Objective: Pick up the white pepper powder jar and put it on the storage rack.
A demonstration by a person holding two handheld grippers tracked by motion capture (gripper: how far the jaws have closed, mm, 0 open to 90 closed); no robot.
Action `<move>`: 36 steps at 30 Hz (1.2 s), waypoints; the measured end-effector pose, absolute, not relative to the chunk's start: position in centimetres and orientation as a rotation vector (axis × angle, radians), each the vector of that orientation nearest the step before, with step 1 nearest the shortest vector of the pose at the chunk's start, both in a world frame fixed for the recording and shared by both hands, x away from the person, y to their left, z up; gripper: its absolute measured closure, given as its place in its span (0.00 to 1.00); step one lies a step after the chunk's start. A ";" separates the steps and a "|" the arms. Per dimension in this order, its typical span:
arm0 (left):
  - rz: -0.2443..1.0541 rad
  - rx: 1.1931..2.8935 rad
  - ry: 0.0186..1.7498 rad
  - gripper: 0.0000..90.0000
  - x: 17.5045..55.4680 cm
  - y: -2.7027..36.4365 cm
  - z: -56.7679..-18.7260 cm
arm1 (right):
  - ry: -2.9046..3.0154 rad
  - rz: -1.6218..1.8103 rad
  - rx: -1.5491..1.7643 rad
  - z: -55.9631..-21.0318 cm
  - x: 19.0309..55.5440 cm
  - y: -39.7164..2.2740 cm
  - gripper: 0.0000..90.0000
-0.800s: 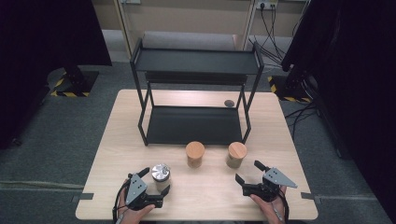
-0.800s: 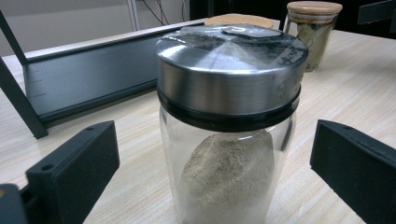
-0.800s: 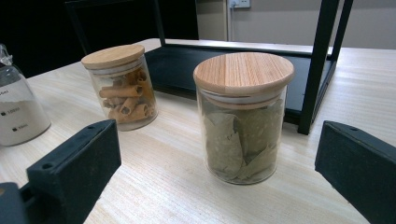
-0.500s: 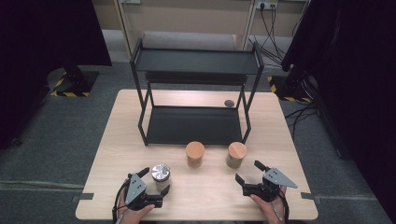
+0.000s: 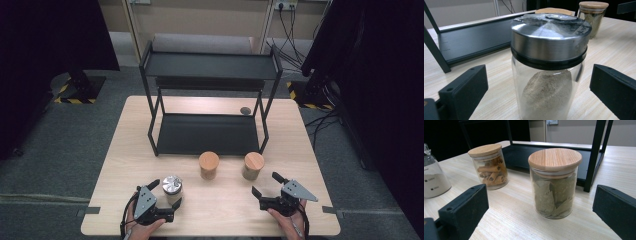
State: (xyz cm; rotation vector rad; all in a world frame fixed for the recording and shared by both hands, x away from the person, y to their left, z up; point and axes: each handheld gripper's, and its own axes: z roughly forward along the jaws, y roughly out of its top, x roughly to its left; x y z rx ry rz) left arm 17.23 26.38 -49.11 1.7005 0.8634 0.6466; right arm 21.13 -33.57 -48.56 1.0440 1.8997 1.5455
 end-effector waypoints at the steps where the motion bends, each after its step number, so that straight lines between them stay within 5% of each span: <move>1: 0.647 1.700 0.864 0.01 17.2 26.4 -49.1 | 1.899 1.546 1.045 -48.6 21.1 -33.6 0.01; 36: 0.638 1.702 0.860 0.05 17.6 25.9 -49.0 | 1.901 1.550 1.043 -48.6 21.2 -33.5 0.01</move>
